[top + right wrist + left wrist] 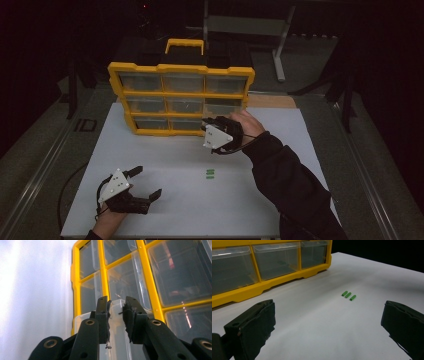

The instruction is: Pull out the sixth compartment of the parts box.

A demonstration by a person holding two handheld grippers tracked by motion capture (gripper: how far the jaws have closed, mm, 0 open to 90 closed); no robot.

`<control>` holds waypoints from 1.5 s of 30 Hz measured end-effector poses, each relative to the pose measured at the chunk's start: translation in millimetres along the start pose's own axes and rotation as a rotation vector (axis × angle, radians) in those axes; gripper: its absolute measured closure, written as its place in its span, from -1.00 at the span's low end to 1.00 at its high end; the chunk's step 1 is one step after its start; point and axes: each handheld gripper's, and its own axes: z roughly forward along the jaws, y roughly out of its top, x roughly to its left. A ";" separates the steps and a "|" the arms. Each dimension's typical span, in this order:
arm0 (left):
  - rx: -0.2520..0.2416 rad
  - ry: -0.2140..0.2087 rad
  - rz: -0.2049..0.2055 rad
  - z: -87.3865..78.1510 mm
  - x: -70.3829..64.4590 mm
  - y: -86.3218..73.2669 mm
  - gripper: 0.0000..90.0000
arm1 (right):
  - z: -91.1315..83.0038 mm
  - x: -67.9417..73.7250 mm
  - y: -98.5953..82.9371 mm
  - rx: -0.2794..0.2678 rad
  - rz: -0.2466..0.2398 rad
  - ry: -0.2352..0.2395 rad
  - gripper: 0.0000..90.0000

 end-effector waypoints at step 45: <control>0.003 0.000 -0.005 0.3 -0.5 0.0 -1.00 | -11.0 -32.1 -18.3 -0.092 0.630 0.122 -0.68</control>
